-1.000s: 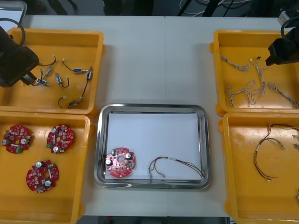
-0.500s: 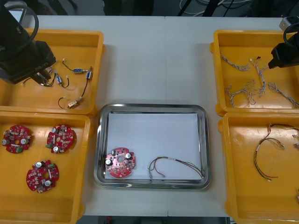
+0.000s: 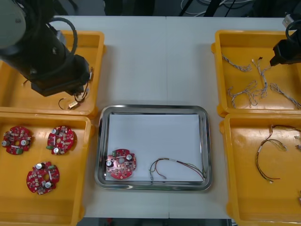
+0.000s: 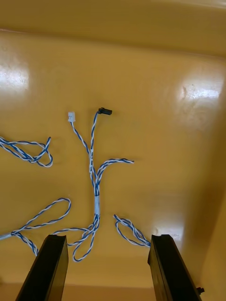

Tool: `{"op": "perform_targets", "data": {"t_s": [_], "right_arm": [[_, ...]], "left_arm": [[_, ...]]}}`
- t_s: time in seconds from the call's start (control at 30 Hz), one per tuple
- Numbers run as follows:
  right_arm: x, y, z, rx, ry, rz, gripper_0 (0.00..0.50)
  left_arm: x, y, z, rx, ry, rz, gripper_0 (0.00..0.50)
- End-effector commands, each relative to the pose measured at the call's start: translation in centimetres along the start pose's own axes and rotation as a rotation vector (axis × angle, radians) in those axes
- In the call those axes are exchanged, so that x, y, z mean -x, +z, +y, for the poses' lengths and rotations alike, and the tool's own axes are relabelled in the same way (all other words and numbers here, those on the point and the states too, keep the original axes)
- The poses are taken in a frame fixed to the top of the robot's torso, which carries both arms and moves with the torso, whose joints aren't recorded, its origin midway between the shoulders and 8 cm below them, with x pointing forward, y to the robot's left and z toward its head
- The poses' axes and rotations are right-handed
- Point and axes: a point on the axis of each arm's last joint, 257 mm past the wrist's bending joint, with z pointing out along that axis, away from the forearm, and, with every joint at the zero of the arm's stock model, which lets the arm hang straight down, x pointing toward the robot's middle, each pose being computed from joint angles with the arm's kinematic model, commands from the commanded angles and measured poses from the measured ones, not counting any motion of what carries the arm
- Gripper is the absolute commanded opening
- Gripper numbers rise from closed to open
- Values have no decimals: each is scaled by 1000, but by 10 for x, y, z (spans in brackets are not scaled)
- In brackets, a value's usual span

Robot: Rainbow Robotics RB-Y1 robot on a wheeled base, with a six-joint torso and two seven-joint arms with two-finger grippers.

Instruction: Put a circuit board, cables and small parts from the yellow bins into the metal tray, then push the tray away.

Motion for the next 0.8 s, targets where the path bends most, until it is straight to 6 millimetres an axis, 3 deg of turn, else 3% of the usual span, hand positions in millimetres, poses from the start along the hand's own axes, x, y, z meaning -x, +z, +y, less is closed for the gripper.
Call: {"op": "perform_targets", "data": {"t_s": [0.03,0.2,0.37,0.8], "right_arm": [[30,-15,12,25,-1,-53,500],[31,-11,13,28,20,-37,500],[37,-7,12,3,21,-31,500],[31,11,10,4,29,-25,500]], "left_arm": [[-18,8,-45,-42,43,-37,0],[-40,31,-66,-51,98,-32,0],[-54,51,-75,-51,140,-29,0],[-70,101,-78,-33,181,-25,0]]}}
